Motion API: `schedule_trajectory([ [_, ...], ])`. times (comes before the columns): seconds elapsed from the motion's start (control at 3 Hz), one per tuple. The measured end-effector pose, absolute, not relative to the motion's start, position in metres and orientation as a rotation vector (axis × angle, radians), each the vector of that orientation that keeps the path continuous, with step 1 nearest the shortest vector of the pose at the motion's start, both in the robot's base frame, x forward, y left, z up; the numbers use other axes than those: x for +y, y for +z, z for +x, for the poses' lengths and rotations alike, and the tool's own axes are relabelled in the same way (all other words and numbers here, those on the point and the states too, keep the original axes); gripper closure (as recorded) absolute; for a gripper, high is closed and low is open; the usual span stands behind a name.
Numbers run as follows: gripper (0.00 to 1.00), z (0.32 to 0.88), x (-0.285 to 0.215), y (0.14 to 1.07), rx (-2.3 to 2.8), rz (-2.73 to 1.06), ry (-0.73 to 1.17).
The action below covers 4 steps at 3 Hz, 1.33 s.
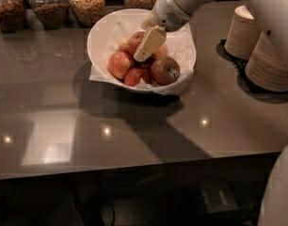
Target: Pick apple from white bowl
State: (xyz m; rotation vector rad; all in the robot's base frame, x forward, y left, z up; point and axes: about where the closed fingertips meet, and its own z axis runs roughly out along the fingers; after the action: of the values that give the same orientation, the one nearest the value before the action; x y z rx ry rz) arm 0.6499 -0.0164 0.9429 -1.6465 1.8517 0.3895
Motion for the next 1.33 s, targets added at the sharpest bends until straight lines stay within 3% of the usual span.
schedule_trajectory([
  [0.33, 0.34, 0.653, -0.015, 0.934, 1.846, -1.653, 0.387],
  [0.67, 0.34, 0.655, -0.016, 0.928, 1.850, -1.654, 0.387],
  [1.33, 0.77, 0.653, -0.019, 0.939, 1.847, -1.643, 0.377],
])
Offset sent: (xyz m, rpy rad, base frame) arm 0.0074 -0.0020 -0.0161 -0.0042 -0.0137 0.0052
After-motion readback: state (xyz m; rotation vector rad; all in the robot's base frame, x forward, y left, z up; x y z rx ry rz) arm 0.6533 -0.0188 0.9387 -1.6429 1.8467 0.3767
